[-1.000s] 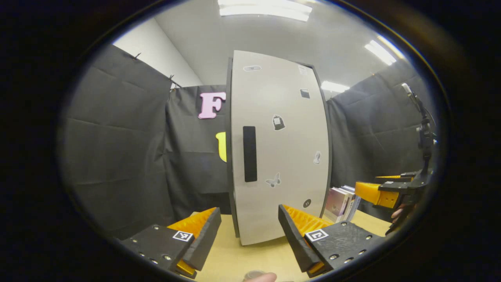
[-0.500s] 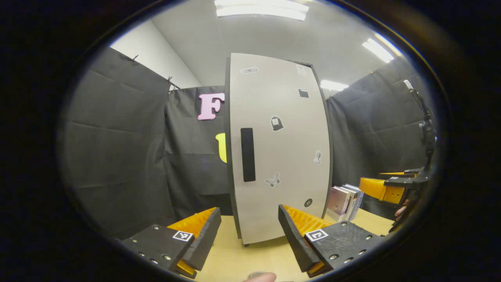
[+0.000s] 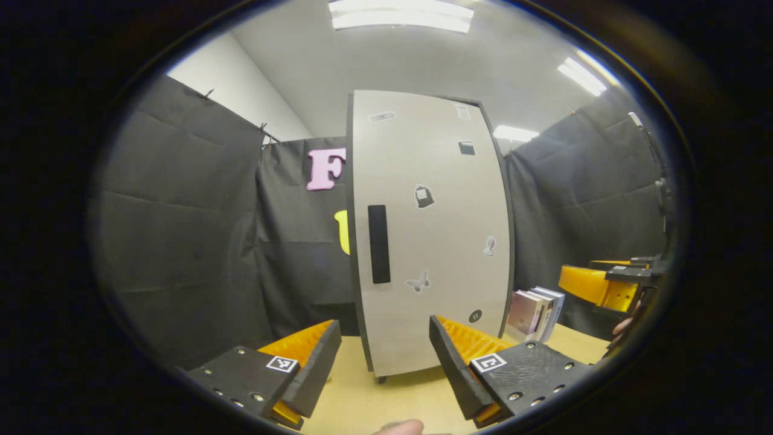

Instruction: Open the cabinet door with the right hand, grasp the bottle in the cabinet with the left hand and place it on the coaster, then close the cabinet door with the right hand.

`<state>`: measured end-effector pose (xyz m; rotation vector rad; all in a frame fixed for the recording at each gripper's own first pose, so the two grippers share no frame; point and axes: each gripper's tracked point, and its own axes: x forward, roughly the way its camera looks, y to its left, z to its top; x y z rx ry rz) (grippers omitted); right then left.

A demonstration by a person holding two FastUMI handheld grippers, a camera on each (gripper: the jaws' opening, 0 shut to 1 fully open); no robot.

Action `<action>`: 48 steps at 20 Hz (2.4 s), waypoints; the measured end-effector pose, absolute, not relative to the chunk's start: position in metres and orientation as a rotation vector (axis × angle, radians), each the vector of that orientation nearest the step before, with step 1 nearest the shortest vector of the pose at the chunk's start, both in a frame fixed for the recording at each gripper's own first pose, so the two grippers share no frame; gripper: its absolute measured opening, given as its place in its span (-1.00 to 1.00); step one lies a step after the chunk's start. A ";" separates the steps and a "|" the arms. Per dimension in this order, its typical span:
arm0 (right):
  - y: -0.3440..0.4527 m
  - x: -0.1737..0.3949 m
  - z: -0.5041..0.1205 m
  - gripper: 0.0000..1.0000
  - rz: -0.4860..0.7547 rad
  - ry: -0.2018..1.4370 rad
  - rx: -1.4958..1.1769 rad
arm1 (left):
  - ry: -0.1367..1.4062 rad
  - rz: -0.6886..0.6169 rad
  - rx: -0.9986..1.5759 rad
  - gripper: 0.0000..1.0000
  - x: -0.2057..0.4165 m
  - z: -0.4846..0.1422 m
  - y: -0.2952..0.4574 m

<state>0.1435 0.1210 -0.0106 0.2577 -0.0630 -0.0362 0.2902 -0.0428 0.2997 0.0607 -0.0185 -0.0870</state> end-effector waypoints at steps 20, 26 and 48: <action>0.125 0.152 -0.020 0.89 -0.053 -0.023 0.232 | -0.001 -0.080 0.022 0.72 0.299 0.294 -0.037; 0.129 0.156 -0.022 0.82 -0.050 -0.008 0.231 | 0.012 -0.099 -0.013 0.74 0.300 0.291 -0.037; 0.125 0.154 -0.019 0.89 -0.051 0.001 0.229 | -0.001 -0.096 0.017 0.72 0.293 0.297 -0.040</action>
